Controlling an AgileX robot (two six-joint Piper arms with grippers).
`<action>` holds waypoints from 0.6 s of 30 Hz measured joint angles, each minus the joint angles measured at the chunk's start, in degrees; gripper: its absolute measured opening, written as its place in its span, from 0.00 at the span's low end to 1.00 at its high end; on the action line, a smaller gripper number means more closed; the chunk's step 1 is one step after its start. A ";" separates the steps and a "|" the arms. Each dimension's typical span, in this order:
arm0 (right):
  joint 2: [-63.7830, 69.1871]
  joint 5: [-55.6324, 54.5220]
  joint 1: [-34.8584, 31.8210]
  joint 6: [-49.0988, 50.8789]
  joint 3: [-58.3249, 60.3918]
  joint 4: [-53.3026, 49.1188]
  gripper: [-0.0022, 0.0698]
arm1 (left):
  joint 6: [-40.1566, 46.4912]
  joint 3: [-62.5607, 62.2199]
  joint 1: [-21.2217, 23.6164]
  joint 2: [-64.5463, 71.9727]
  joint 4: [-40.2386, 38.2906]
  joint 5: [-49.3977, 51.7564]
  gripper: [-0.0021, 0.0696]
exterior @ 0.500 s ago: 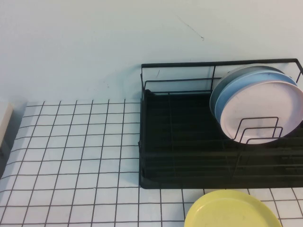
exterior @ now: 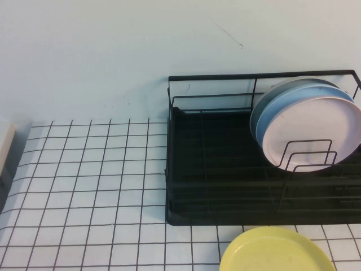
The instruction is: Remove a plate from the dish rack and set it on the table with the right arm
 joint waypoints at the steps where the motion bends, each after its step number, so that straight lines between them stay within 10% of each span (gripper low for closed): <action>1: 0.00 0.00 0.00 0.00 0.00 0.00 0.03 | 0.00 0.00 0.00 0.00 0.00 0.00 0.02; 18: 0.00 0.00 0.00 0.95 0.00 1.11 0.03 | 0.00 0.00 0.00 0.00 0.00 0.00 0.02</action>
